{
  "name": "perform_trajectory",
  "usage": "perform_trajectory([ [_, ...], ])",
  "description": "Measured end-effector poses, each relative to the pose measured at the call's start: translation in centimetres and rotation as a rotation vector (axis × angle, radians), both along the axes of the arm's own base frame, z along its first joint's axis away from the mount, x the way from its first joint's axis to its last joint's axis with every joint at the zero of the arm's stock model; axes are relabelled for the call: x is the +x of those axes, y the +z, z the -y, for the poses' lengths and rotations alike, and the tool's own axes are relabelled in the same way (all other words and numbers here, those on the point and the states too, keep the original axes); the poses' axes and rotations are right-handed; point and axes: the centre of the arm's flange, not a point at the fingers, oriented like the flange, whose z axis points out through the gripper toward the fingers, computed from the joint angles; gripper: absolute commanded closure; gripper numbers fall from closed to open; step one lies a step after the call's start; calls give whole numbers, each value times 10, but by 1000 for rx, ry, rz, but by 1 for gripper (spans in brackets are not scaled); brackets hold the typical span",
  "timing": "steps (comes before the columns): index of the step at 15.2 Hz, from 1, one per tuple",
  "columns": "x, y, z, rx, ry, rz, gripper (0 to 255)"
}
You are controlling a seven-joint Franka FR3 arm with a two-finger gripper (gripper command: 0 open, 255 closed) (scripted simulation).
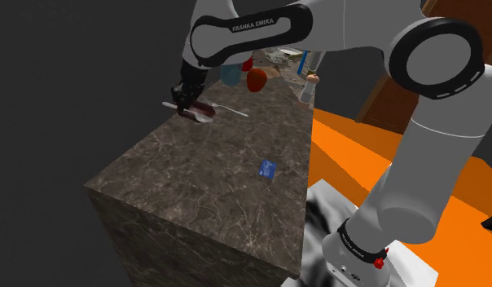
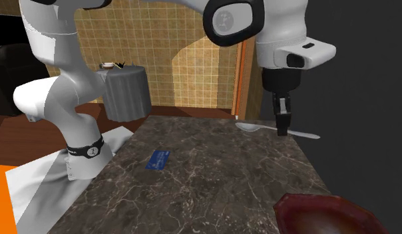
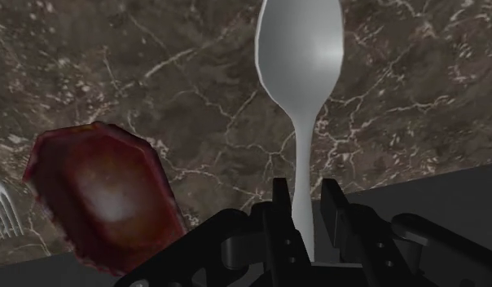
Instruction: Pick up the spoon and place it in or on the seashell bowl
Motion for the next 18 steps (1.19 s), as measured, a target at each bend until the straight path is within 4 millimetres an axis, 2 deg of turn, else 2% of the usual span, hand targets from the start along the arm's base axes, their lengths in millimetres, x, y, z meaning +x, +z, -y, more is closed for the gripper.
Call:
perform_trajectory([
  [3,22,4,11,0,0,-1,255],
  [14,143,15,97,0,0,-1,255],
  [18,152,0,106,0,2,-3,255],
])
